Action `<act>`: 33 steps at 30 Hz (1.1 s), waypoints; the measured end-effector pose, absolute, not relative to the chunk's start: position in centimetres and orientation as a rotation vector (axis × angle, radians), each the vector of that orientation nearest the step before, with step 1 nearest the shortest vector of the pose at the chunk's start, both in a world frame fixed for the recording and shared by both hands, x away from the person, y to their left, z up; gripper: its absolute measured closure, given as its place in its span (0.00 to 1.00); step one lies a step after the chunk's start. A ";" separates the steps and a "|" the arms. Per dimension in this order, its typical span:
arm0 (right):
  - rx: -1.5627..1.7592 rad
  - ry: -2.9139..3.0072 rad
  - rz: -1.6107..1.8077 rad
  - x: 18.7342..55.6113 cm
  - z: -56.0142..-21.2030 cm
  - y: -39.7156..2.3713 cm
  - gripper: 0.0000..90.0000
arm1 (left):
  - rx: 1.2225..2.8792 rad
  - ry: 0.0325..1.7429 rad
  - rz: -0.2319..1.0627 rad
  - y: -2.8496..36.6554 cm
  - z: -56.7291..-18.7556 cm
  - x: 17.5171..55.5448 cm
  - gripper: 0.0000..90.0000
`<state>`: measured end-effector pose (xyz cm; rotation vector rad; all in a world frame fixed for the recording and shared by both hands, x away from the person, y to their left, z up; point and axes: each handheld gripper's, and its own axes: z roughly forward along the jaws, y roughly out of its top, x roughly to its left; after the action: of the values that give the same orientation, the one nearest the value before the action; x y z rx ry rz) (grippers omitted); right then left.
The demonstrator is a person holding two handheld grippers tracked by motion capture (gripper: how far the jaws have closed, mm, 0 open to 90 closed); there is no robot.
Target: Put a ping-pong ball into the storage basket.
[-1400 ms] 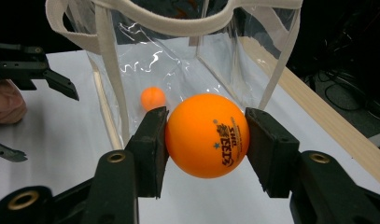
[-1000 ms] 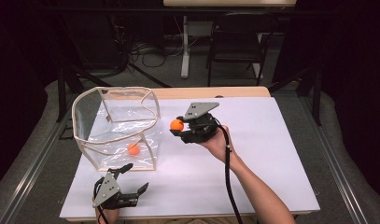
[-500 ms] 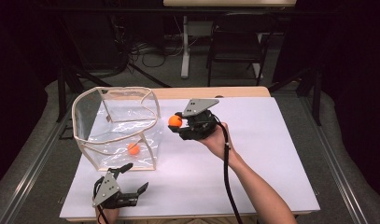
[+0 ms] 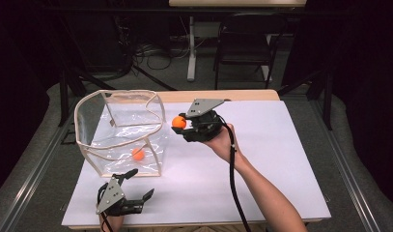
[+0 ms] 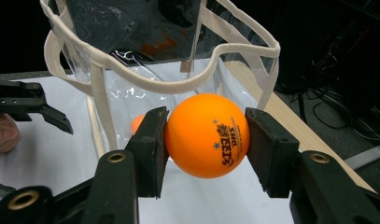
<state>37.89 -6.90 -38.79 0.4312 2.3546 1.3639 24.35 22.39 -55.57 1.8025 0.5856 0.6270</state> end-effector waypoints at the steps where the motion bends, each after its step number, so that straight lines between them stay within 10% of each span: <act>1: 0.430 2.355 1.367 37.9 -38.7 -6.9 0.57 | 1.801 0.587 0.627 22.4 -55.6 24.4 0.17; 33: 0.399 2.323 1.410 38.6 -36.3 -5.3 0.57 | 1.801 0.583 0.624 22.3 -55.6 24.4 0.17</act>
<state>38.62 -5.29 -36.33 0.3990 2.3225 1.4102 24.37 22.33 -55.55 1.8008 0.5829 0.6237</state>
